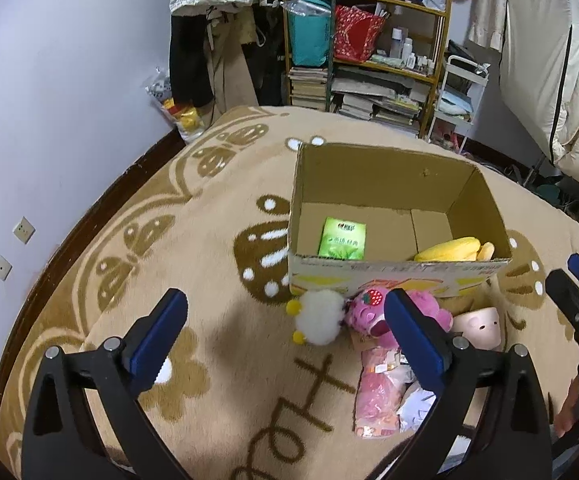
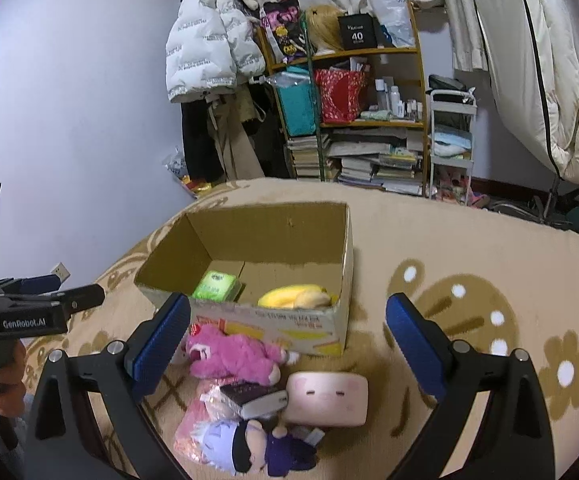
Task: Organize soft objects
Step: 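Grasp the white fluffy plush with the left tool while the right tool grasps the pink cube plush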
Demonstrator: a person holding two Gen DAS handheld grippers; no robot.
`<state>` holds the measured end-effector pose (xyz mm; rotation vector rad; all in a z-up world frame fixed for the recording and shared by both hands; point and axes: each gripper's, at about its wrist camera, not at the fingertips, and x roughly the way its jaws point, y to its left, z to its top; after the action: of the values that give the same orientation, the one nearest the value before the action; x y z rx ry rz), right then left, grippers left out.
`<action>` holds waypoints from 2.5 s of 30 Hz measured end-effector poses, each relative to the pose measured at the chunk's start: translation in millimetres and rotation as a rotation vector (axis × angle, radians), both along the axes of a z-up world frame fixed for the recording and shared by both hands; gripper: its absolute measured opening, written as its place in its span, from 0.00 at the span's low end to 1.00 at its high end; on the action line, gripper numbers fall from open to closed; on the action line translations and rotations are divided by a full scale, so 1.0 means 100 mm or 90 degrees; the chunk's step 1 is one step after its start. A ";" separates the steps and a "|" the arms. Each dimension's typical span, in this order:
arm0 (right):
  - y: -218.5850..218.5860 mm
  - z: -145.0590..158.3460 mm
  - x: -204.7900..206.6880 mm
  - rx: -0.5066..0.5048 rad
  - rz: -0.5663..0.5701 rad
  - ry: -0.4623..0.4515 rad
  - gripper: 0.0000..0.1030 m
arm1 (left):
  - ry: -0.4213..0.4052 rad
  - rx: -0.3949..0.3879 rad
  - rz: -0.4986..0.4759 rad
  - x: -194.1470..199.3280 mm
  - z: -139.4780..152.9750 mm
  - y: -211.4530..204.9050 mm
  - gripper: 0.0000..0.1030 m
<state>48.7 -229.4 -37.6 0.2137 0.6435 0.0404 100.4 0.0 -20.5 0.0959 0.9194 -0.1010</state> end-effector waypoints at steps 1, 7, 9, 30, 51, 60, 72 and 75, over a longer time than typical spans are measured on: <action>0.00 -0.03 -0.01 -0.001 0.000 0.005 0.99 | 0.004 0.001 0.001 0.01 -0.02 0.01 0.95; 0.07 -0.19 0.07 -0.021 -0.002 0.052 0.99 | 0.045 0.003 0.008 0.09 -0.17 0.02 0.95; 0.08 -0.25 0.10 -0.025 -0.004 0.068 0.99 | 0.058 0.004 0.011 0.13 -0.22 0.03 0.95; -0.07 -0.79 0.44 0.002 -0.047 0.189 0.99 | 0.116 0.044 0.008 0.43 -0.72 -0.12 0.95; -0.28 -1.27 0.63 0.055 -0.087 0.303 0.99 | 0.170 0.043 0.025 0.66 -1.22 -0.13 0.95; -0.26 -1.36 0.67 0.063 -0.079 0.320 0.99 | 0.181 0.028 0.015 0.70 -1.34 -0.16 0.95; -0.17 -1.40 0.62 0.075 -0.060 0.328 0.87 | 0.182 -0.012 0.001 0.72 -1.36 -0.17 0.84; -0.16 -1.39 0.63 0.078 -0.059 0.332 0.87 | 0.188 -0.033 -0.005 0.73 -1.37 -0.16 0.74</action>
<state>111.2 -245.8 -177.0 0.3773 1.1507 -0.0686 173.4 -16.0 -157.5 0.0369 1.2109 -0.1492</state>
